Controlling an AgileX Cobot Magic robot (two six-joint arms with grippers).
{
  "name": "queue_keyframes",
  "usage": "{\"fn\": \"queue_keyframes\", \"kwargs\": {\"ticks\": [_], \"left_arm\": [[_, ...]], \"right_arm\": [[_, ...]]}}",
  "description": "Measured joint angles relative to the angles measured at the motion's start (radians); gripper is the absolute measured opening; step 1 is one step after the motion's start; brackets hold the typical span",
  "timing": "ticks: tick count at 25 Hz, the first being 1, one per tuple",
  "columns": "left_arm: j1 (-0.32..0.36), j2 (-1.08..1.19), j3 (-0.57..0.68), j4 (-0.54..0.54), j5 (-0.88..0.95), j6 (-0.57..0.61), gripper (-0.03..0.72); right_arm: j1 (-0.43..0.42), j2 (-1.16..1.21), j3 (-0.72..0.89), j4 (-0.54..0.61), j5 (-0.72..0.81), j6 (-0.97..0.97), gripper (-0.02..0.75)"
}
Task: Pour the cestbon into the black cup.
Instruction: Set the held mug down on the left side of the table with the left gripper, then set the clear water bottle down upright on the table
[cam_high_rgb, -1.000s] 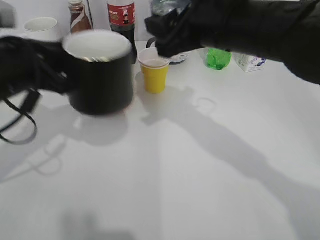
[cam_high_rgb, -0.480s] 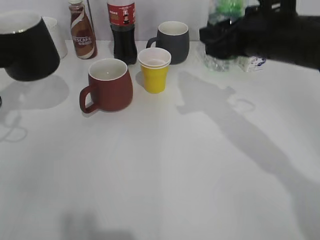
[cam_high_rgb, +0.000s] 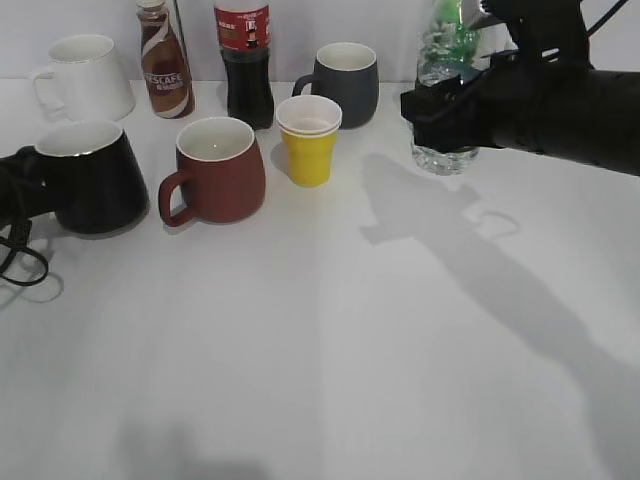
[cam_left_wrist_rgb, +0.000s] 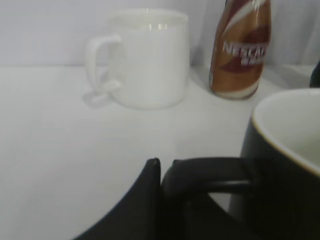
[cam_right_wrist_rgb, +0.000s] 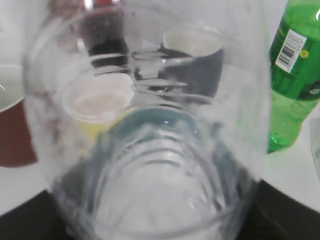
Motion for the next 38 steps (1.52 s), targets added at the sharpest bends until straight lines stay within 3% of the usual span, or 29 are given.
{"fn": "queue_keyframes", "kwargs": {"ticks": [7, 12, 15, 31, 38], "left_arm": [[0.000, 0.037, -0.014, 0.000, -0.045, -0.004, 0.045], [0.000, 0.037, 0.001, 0.001, -0.069, -0.017, 0.207], [0.000, 0.030, 0.007, 0.001, -0.072, -0.020, 0.251], [0.000, -0.091, 0.155, 0.017, -0.074, -0.022, 0.264], [0.000, -0.231, 0.252, 0.025, -0.075, -0.022, 0.264]], "right_arm": [[0.000, 0.000, 0.000, 0.000, -0.015, 0.014, 0.437], [0.000, 0.000, 0.000, 0.000, -0.024, 0.023, 0.437], [0.000, 0.000, 0.000, 0.000, -0.031, 0.025, 0.437], [-0.006, 0.000, 0.000, 0.000, -0.055, 0.026, 0.437], [-0.083, 0.078, 0.011, 0.011, -0.176, 0.018, 0.437]]}}
